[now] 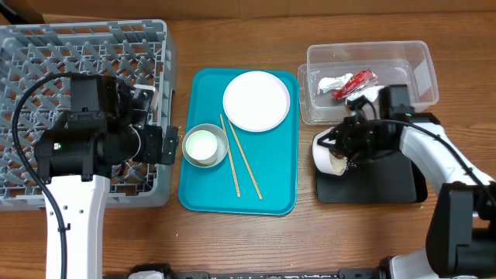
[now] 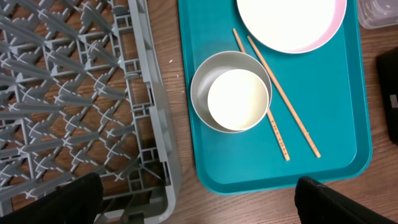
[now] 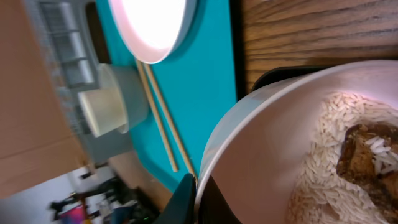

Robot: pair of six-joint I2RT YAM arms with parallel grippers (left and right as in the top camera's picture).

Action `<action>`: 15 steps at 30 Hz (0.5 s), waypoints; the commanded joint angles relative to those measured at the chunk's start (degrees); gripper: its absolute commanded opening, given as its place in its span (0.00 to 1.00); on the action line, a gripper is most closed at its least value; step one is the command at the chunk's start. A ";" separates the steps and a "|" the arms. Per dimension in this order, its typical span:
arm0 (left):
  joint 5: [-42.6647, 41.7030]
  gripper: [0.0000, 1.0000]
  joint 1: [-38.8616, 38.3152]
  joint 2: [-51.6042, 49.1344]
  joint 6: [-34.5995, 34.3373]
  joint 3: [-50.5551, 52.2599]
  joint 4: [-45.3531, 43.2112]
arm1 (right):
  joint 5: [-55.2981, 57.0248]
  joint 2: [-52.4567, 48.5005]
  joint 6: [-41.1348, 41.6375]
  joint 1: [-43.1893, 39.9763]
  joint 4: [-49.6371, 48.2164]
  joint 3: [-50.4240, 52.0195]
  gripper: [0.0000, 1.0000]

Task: Sort waste into correct bins and load items into the dishwasher
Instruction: 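Tip the pink bowl over the black tray to dump the rice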

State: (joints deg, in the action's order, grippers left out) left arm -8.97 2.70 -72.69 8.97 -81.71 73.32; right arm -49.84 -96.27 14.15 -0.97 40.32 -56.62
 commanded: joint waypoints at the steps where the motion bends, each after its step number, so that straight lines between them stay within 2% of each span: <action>1: 0.15 1.00 -0.11 -0.17 -0.85 -0.94 -0.09 | -11.41 0.68 -3.26 -3.96 -1.05 3.28 0.04; 4: 0.15 1.00 -0.11 -0.17 -0.85 -0.94 -0.02 | -18.21 0.68 -5.29 -7.45 -1.05 3.39 0.04; 11: 0.13 1.00 -0.11 -0.17 -0.85 -0.94 -0.02 | -22.64 0.68 -5.20 -14.03 -0.55 3.43 0.04; 15: 0.15 1.00 -0.11 -0.17 -0.85 -0.94 0.15 | -29.44 0.52 -5.16 -19.10 0.48 3.43 0.04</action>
State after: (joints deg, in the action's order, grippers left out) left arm -8.97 2.70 -72.69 8.97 -81.71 73.32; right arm -71.11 -96.25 9.76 -17.34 40.32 -53.39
